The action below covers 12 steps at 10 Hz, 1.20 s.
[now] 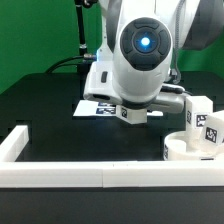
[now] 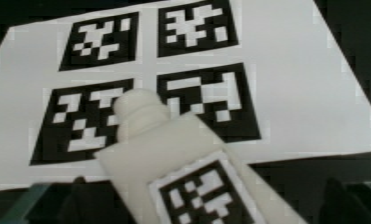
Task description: Assemble stool
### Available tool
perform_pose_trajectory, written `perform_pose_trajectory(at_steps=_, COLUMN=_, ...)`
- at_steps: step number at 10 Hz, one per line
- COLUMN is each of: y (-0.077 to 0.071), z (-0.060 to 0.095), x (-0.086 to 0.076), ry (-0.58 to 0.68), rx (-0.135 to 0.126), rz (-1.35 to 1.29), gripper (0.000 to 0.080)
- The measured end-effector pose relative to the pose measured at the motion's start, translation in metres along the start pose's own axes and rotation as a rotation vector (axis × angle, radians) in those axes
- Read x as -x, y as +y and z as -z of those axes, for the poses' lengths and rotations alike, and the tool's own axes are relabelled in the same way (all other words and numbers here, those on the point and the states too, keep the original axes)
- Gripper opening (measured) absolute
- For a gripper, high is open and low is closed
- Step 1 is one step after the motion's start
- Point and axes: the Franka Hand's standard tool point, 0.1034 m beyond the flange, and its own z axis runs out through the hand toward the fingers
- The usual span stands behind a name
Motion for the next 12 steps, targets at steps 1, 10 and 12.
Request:
perform_pose_trajectory(at_steps=1, y=0.0038, z=0.0001, x=-0.0011, ry=-0.001, rx=-0.003, rz=-0.001, gripper=0.0649)
perform_pose_trajectory(at_steps=10, y=0.0073, z=-0.0014, x=-0.0028, ry=-0.006, rx=-0.006, rz=-0.008, gripper=0.0327)
perform_pose_trajectory(at_steps=12, y=0.0073, z=-0.0014, x=-0.0028, ry=-0.007, rx=-0.006, rz=-0.008, gripper=0.0327)
